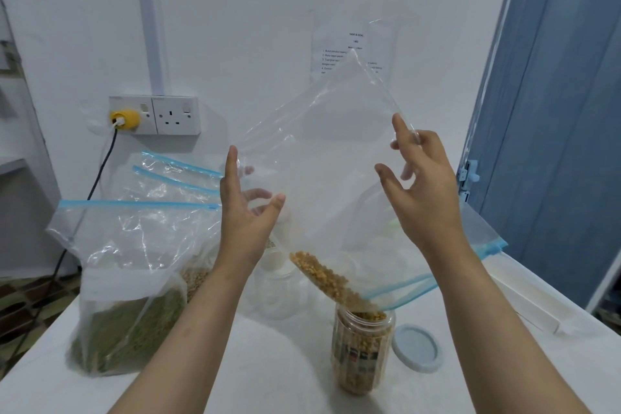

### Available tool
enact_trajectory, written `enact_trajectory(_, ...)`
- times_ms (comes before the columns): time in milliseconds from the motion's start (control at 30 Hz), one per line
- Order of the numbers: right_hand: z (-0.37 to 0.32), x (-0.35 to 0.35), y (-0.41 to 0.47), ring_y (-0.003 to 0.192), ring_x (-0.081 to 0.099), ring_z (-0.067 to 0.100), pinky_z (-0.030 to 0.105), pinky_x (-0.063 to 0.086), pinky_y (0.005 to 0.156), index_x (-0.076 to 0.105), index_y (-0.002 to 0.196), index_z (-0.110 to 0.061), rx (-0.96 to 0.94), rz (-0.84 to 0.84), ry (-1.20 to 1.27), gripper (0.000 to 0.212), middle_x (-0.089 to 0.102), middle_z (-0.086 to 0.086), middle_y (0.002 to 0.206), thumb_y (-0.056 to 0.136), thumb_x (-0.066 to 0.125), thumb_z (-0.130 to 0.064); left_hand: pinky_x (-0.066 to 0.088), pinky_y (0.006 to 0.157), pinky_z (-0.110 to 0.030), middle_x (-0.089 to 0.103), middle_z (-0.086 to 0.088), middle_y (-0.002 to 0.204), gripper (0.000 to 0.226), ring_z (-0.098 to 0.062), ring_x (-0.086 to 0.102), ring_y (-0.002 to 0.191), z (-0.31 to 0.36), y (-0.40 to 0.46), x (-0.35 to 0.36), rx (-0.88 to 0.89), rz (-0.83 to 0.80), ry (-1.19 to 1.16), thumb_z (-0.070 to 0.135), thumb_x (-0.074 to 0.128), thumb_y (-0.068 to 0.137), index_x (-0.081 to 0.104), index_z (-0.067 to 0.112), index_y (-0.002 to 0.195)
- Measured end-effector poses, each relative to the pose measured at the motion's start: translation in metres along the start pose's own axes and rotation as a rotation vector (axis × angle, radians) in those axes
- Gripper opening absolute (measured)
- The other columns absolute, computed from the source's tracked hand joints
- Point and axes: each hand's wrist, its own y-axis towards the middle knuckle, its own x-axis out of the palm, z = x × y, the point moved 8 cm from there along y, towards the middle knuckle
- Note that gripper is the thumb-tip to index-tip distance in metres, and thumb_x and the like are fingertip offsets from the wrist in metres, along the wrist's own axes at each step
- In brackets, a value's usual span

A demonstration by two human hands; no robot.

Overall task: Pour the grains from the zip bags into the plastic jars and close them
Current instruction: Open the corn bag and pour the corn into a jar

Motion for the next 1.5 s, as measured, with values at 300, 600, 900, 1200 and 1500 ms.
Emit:
enact_trajectory(300, 0.000, -0.001, -0.002, 0.087, 0.049, -0.008, 0.056, 0.051, 0.089, 0.031, 0.151, -0.031, -0.017, 0.037, 0.009, 0.069, 0.044, -0.011, 0.115, 0.093, 0.067, -0.017, 0.046, 0.070, -0.005, 0.038, -0.003, 0.142, 0.093, -0.009, 0.057, 0.097, 0.000, 0.002, -0.001, 0.002, 0.004, 0.007, 0.003, 0.070, 0.088, 0.013, 0.052, 0.143)
enact_trajectory(600, 0.002, -0.004, -0.005, 0.089, 0.049, -0.007, 0.054, 0.052, 0.090, 0.037, 0.151, -0.026, -0.004, 0.071, 0.008, 0.067, 0.045, -0.009, 0.115, 0.093, 0.067, -0.018, 0.045, 0.070, -0.004, 0.038, -0.001, 0.140, 0.093, -0.009, 0.057, 0.098, 0.001, 0.003, 0.002, 0.004, 0.000, 0.021, 0.004, 0.070, 0.089, 0.012, 0.052, 0.144)
enact_trajectory(900, 0.004, -0.010, -0.009, 0.090, 0.048, -0.010, 0.054, 0.051, 0.092, 0.040, 0.150, -0.020, 0.007, 0.095, 0.028, 0.065, 0.044, -0.009, 0.115, 0.092, 0.068, -0.016, 0.046, 0.072, -0.006, 0.039, -0.003, 0.141, 0.092, -0.005, 0.057, 0.094, 0.006, 0.003, 0.006, 0.025, -0.005, 0.019, 0.004, 0.069, 0.089, 0.013, 0.056, 0.140)
enact_trajectory(1200, 0.004, -0.017, -0.014, 0.091, 0.047, -0.012, 0.054, 0.051, 0.091, 0.041, 0.150, -0.014, -0.015, 0.141, 0.016, 0.065, 0.045, -0.007, 0.111, 0.092, 0.068, -0.013, 0.049, 0.078, -0.011, 0.045, 0.009, 0.133, 0.089, -0.007, 0.059, 0.102, 0.002, -0.003, 0.014, 0.029, -0.014, -0.019, 0.005, 0.068, 0.090, 0.020, 0.063, 0.138)
enact_trajectory(1500, 0.007, -0.024, -0.012, 0.085, 0.049, -0.005, 0.051, 0.052, 0.089, 0.042, 0.149, -0.015, -0.013, 0.134, 0.040, 0.062, 0.048, -0.008, 0.107, 0.091, 0.064, -0.020, 0.047, 0.075, -0.007, 0.042, 0.015, 0.128, 0.083, 0.006, 0.058, 0.089, 0.007, -0.003, 0.021, 0.044, -0.013, -0.041, 0.002, 0.067, 0.090, 0.026, 0.051, 0.143)
